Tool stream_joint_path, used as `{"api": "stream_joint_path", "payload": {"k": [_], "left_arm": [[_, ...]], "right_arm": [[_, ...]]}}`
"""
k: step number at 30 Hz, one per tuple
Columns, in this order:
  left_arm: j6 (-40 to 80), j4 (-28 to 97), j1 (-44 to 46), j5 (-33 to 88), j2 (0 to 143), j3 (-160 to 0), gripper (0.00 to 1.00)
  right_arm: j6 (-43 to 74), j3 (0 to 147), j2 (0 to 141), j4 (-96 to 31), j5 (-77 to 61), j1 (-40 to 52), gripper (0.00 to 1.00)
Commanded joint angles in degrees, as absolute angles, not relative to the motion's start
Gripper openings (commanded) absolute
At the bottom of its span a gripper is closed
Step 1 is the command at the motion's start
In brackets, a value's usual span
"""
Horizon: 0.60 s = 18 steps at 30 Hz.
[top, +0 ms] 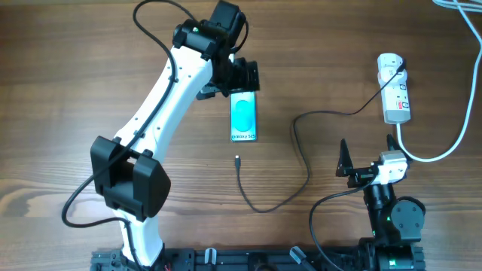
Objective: Plug charger to phone and switch on socket
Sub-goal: 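Move the left gripper over the Galaxy phone and lower it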
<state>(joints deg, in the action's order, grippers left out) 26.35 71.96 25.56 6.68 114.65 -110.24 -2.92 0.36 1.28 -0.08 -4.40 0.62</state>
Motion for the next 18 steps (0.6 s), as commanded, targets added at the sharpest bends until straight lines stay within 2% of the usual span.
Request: {"api": "stream_joint_path", "payload": {"k": [1, 9, 11, 18], "left_arm": [[33.36, 71.02, 26.33, 5.87, 117.8, -111.42, 1.0], [32.67, 69.52, 29.36, 2.22, 128.05, -111.42, 1.0], [27.64, 68.93, 29.36, 2.24, 129.08, -111.42, 1.0], [27.38, 63.77, 29.34, -2.13, 130.21, -111.35, 1.0]], "right_arm": [[-3.44, 0.32, 1.02, 0.1, -3.84, 0.89, 1.0], [-3.46, 0.32, 1.02, 0.1, -3.84, 0.89, 1.0], [-3.44, 0.32, 1.02, 0.1, -3.84, 0.89, 1.0], [-3.44, 0.32, 1.02, 0.1, -3.84, 0.89, 1.0]]}}
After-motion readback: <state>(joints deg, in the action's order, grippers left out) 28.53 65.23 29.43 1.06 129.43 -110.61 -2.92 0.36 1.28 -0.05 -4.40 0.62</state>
